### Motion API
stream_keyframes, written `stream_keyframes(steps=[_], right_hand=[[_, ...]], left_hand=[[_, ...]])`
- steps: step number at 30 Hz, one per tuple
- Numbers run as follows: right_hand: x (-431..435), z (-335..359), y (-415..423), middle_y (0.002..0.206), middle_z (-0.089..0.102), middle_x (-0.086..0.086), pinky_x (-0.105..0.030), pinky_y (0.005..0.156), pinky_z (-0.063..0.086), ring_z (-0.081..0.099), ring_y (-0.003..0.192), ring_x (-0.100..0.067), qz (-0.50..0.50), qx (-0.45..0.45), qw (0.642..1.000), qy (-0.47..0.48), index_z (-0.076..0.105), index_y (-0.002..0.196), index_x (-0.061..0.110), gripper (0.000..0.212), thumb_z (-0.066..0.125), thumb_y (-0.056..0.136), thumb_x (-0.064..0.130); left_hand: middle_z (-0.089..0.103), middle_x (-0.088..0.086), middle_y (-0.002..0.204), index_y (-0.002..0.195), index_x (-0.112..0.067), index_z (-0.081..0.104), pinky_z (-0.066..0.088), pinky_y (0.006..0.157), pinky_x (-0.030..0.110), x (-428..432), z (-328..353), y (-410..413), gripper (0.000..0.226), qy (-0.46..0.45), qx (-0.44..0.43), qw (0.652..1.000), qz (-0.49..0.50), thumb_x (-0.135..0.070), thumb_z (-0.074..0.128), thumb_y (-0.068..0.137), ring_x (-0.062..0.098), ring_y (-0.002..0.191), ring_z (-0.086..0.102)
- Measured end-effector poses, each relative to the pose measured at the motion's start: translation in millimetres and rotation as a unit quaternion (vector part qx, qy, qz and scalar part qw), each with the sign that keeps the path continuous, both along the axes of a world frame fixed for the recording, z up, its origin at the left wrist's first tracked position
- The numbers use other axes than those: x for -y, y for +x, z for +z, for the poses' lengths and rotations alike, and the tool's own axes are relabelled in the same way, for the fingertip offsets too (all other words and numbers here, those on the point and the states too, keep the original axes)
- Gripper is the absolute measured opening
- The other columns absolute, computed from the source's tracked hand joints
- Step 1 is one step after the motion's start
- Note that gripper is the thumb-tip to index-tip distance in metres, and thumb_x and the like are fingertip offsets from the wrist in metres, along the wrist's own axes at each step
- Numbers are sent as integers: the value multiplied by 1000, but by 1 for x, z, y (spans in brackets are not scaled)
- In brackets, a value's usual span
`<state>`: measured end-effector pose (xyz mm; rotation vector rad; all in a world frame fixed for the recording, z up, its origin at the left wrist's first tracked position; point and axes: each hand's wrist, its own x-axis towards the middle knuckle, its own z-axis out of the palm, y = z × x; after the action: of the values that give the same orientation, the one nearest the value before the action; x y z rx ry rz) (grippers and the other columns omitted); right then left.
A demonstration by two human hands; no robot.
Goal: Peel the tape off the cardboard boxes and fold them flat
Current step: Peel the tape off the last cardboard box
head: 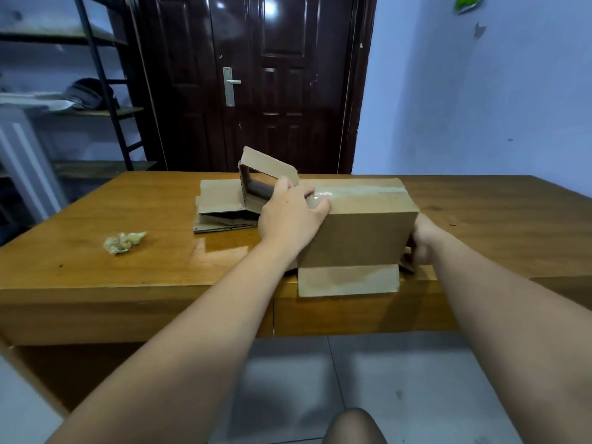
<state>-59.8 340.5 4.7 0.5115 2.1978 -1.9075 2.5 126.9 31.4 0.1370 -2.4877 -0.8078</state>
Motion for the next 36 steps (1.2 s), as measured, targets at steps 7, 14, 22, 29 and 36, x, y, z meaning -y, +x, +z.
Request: stream_keyframes(steps=[7,14,22,29,36], right_hand=[[-5,4,9,67,59,-7,-26,46,49,56,57,-23,4,42,999,0,53,74,11,31,50,92,36],[-2,30,1,111,66,-10,-42,88,53,62,104,-29,33,-26,997,-63,57,118,15,66,61,77,67],[24,55,11,115,59,-18,-43,85,53,59,104,-34,56,-72,957,274,56,114,2,29,51,99,26],[43,48,9,111,61,-14,-31,71,42,58,97,-29,35,-115,872,474,57,115,0,27,50,97,20],[48,45,-7,120,58,-17,-31,77,40,56,106,-32,14,-128,896,424,54,121,0,38,46,100,31]], left_hand=[[56,4,117,114,-11,58,36,71,25,-13,-11,-1,34,-12,11,999,-32,-36,45,95,13,89,49],[49,7,130,132,-13,44,37,75,27,-12,-4,-8,49,84,73,993,-30,-36,55,90,15,95,46],[57,13,121,128,-2,50,41,78,32,-7,3,-11,60,155,186,970,-15,-48,56,90,28,109,54],[59,10,120,125,-4,54,45,82,34,-3,0,-16,60,220,162,962,-10,-48,63,85,27,108,55],[51,5,111,134,-6,45,38,81,33,7,4,-24,62,311,179,933,-35,-43,63,88,20,98,46]])
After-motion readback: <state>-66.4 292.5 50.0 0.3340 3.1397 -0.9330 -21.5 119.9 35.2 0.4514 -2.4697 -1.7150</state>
